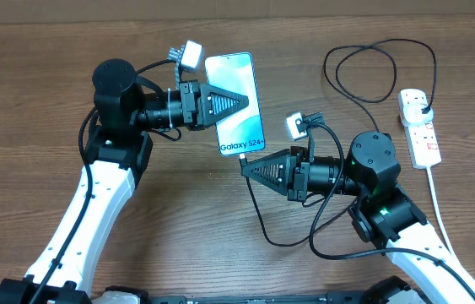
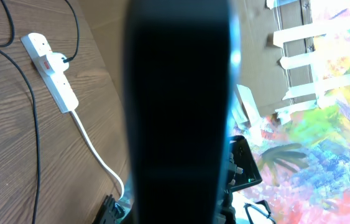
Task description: Plug charger to phone and switch on socket
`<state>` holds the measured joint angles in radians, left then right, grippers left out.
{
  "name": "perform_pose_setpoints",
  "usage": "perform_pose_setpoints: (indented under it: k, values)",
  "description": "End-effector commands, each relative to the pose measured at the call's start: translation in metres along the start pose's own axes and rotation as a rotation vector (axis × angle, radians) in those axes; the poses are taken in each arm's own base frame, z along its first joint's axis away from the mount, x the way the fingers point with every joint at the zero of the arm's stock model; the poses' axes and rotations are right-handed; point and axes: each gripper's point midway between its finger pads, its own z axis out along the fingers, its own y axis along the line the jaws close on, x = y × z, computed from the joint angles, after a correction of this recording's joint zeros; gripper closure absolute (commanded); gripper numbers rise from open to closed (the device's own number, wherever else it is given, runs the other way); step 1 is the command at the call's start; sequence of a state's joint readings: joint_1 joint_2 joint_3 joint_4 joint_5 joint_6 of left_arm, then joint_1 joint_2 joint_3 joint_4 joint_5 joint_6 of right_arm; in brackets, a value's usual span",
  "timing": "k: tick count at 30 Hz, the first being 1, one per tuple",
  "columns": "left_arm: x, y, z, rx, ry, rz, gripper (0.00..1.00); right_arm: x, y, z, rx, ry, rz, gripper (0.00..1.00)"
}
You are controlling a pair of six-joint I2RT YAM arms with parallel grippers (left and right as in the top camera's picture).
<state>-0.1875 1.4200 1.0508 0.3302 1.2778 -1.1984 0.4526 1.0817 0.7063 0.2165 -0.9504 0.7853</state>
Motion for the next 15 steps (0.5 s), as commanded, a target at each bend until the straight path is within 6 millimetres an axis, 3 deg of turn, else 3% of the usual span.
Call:
perform_pose_setpoints:
  k: [1, 15]
  values:
    - [0.0117, -0.0150, 0.0005, 0.033, 0.061, 0.058, 0.96, -0.0197, -0.0064, -0.0069, 0.054, -0.098, -0.023, 0.96]
    - [0.0117, -0.0150, 0.0004, 0.034, 0.061, 0.055, 0.95, -0.0264, -0.0081, -0.0116, 0.060, -0.121, -0.034, 0.96]
